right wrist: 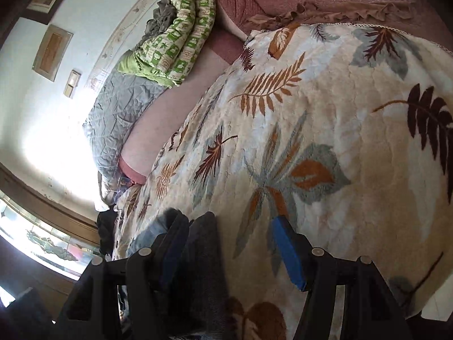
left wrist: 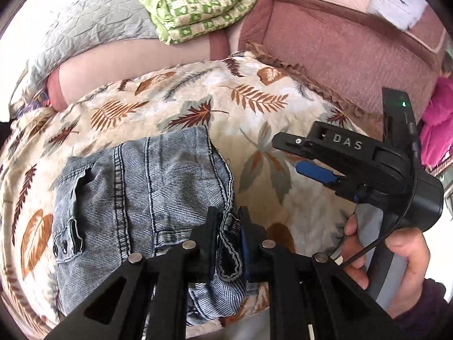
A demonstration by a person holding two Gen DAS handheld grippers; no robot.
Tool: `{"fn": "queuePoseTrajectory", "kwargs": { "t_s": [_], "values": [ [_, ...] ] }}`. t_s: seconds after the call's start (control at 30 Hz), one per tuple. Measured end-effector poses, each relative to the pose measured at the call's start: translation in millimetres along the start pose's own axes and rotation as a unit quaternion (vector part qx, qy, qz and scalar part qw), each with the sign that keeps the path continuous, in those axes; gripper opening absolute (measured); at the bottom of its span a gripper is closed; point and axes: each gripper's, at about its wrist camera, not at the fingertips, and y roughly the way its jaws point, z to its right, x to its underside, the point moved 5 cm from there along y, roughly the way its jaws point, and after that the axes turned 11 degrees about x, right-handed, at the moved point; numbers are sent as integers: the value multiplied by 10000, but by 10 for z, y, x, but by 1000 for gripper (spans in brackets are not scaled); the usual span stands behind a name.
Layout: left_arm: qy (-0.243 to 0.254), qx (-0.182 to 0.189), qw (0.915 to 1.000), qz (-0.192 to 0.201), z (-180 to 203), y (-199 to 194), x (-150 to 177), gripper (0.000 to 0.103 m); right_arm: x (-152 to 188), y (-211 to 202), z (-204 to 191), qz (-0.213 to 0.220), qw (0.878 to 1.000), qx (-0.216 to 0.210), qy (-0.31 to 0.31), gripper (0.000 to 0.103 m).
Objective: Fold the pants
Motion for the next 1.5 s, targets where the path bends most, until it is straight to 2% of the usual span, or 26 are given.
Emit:
{"fn": "queuePoseTrajectory", "kwargs": {
  "t_s": [0.1,0.13,0.2,0.23,0.3,0.33,0.4,0.47,0.53,0.67,0.73,0.8,0.9,0.97,1.07,1.2,1.3,1.4,1.5],
  "values": [
    [-173,264,9961,-828,-49,412,270,23,22,23,-8,-14,9999,82,-68,66],
    [-190,225,9953,-921,-74,481,348,26,26,28,-18,-15,9999,104,-90,66],
    [-30,233,9972,-708,-43,408,366,29,27,32,-10,4,9998,157,-122,66],
    [7,277,9971,-715,-16,359,346,41,34,30,-4,4,9998,169,-127,66],
    [-37,496,9967,-635,23,209,282,55,45,46,0,-28,9997,204,-164,66],
    [-2,532,9974,-482,41,97,245,56,45,55,-4,-32,9995,245,-188,66],
    [226,444,9985,-217,79,-147,172,60,49,55,-7,-23,9995,249,-173,66],
    [394,332,9986,99,38,-432,118,70,60,56,-29,-13,9996,220,-165,66],
    [438,62,9983,378,-130,-663,37,79,80,62,-80,-11,9995,207,-234,66],
    [103,-697,9959,574,-712,-918,-54,80,140,2,-309,210,9977,96,-638,66],
    [-184,-1131,9923,461,-1047,-930,-113,80,204,-13,-500,272,9950,-106,-952,66],
    [-466,-1367,9886,430,-1339,-911,-154,80,308,18,-708,179,9907,-275,-1318,66],
    [-660,-1679,9828,383,-1630,-817,-203,80,496,71,-1035,305,9773,-196,-2085,65],
    [-668,-1799,9806,392,-1727,-787,-198,80,605,136,-1223,258,9701,-312,-2392,64],
    [-641,-1996,9775,240,-1839,-575,-242,80,648,280,-1400,235,9656,-326,-2571,64],
    [-619,-2168,9742,-123,-1987,-264,-268,80,581,498,-1458,41,9692,-315,-2443,64],
    [-643,-2261,9710,-437,-2088,-2,-192,80,561,659,-1444,-258,9729,-284,-2279,64],
    [-630,-2201,9714,-636,-2134,167,-88,80,615,847,-1359,-629,9720,74,-2265,64],
    [-753,-2116,9722,-667,-2199,232,-42,86,682,1011,-1260,-853,9663,467,-2384,62]
  ]
}}
